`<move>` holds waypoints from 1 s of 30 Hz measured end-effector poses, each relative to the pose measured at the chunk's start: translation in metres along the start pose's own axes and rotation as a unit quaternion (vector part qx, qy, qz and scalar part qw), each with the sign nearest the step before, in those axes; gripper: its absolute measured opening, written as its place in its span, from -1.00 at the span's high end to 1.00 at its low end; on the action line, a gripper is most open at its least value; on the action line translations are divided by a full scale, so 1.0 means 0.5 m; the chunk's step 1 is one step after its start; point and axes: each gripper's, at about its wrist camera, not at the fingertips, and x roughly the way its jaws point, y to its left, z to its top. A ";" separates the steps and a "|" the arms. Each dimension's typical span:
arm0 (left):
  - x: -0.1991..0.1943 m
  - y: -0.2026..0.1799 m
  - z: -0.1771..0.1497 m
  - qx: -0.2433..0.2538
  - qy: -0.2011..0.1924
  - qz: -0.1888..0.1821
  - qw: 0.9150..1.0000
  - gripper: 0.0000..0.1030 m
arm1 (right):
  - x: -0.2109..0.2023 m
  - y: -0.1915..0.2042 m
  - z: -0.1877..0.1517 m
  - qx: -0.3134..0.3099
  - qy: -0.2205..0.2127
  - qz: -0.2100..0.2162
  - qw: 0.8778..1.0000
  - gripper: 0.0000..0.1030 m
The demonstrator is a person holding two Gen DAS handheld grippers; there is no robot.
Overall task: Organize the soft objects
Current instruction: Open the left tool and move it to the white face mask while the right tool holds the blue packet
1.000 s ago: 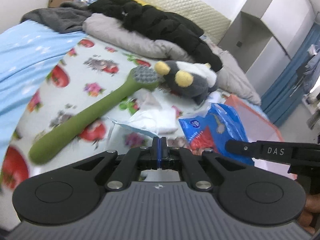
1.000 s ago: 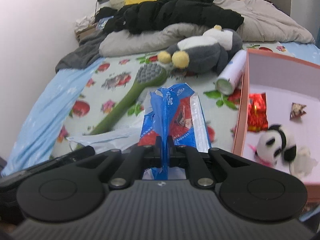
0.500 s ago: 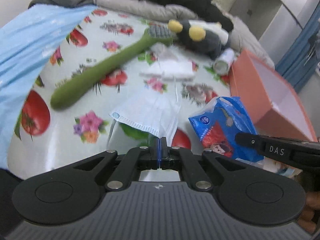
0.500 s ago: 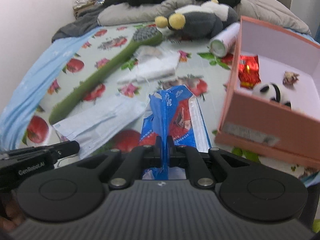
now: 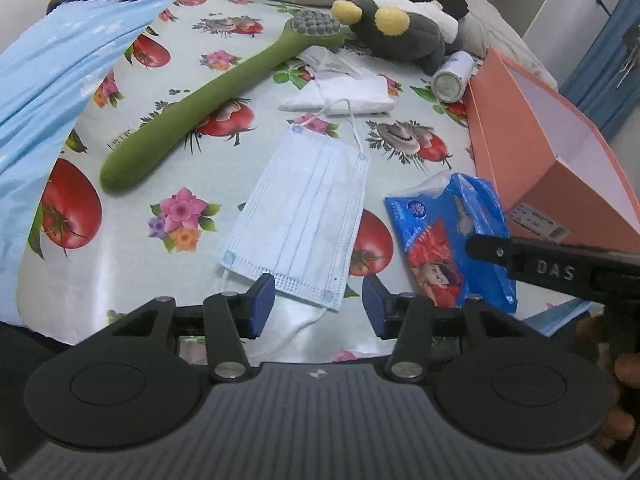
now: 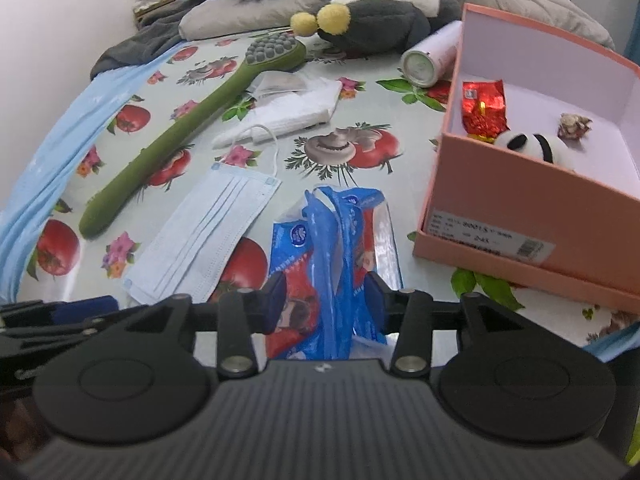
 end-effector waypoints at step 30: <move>0.130 -0.025 0.091 0.117 0.020 0.039 0.992 -0.34 | 0.018 -0.049 0.003 0.019 -0.004 -0.021 1.000 0.85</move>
